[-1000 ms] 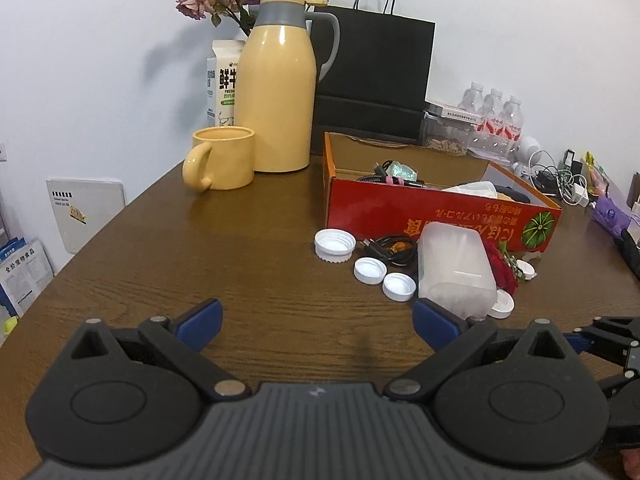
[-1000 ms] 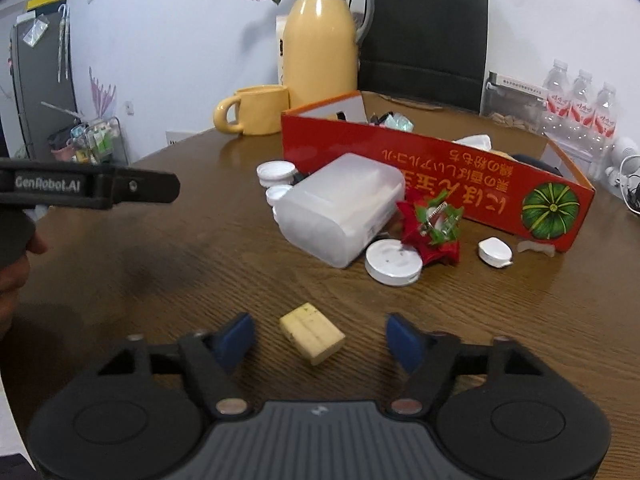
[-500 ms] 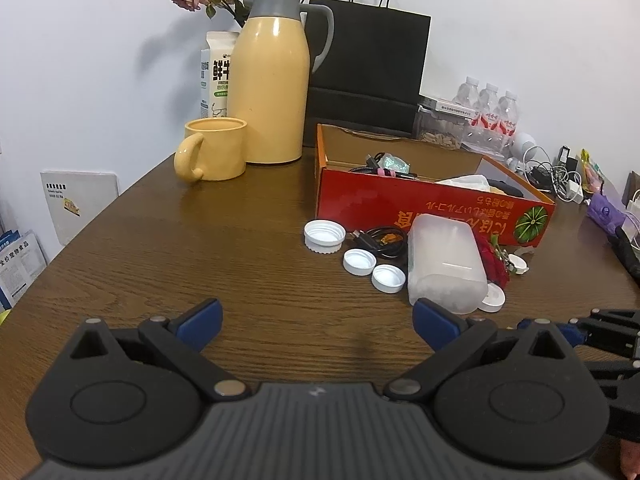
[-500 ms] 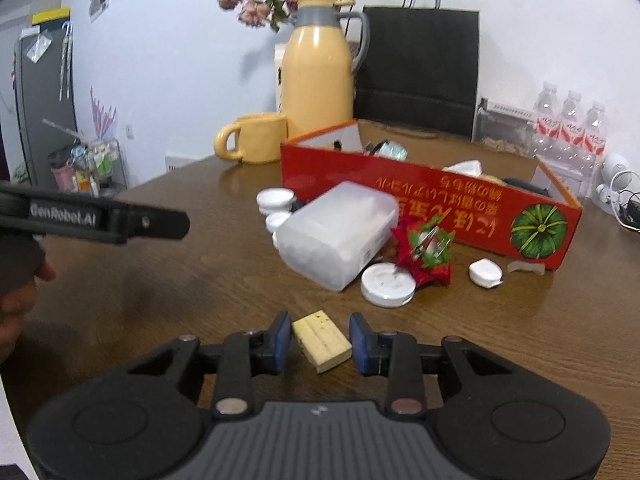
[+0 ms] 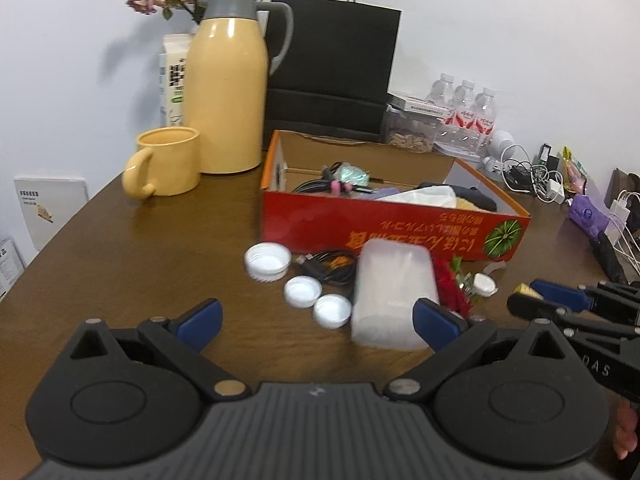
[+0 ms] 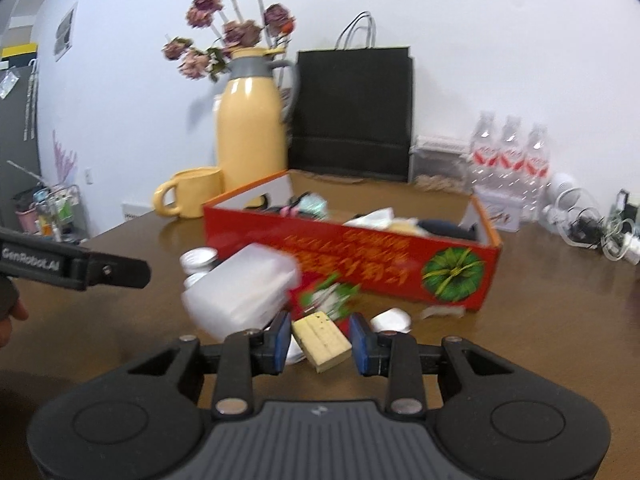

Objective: Organize objects
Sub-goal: 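Grasp the clear plastic container with left gripper while right gripper holds yellow block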

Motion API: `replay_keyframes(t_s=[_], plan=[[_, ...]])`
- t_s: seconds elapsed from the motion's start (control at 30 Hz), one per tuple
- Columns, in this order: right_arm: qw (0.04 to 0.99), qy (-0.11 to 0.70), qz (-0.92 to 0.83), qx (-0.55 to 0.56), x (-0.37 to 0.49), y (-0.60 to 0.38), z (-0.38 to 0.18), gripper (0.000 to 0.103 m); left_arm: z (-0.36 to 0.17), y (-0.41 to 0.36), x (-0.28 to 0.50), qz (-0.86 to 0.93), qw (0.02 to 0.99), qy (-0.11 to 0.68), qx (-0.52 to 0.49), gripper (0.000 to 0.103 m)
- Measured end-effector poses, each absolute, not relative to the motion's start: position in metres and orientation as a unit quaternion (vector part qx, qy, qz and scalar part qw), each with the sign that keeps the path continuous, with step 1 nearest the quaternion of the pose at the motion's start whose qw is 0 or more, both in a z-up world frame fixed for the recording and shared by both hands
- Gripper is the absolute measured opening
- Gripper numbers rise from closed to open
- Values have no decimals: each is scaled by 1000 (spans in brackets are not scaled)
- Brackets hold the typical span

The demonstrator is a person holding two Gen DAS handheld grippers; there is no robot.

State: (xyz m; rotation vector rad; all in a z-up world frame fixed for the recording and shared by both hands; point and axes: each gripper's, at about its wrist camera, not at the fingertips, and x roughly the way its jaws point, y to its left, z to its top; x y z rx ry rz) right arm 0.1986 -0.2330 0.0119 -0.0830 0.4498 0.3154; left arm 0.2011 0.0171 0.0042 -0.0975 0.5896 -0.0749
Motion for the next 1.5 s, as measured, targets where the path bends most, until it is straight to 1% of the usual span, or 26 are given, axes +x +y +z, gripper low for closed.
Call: replay_keyframes(t_s=[0.2, 0.4, 0.63, 0.83, 0.93, 1.0, 1.03, 1.07, 1.5], plan=[[971, 201, 129, -31, 223, -254, 18, 30, 6, -7, 229, -42, 952, 301, -34, 103], [971, 207, 122, 0, 232, -267, 6, 30, -7, -36, 257, -45, 943, 329, -7, 103], [973, 202, 115, 2, 226, -268, 3, 30, -28, -43, 278, -27, 935, 354, -24, 103], [972, 204, 114, 1, 225, -267, 2, 31, -36, -42, 278, -27, 938, 344, -28, 102], [973, 202, 115, 2, 224, -268, 2, 31, -37, -42, 278, -37, 939, 342, -33, 90], [973, 201, 116, 2, 224, -268, 2, 31, -39, -44, 276, -43, 940, 336, -30, 74], [973, 200, 116, 2, 224, -268, 2, 31, -39, -46, 275, -45, 942, 332, -27, 69], [973, 200, 116, 2, 223, -268, 2, 30, -39, -48, 274, -46, 943, 329, -21, 67], [974, 194, 117, 4, 221, -270, 2, 30, -34, -46, 263, -44, 951, 304, -18, 67]])
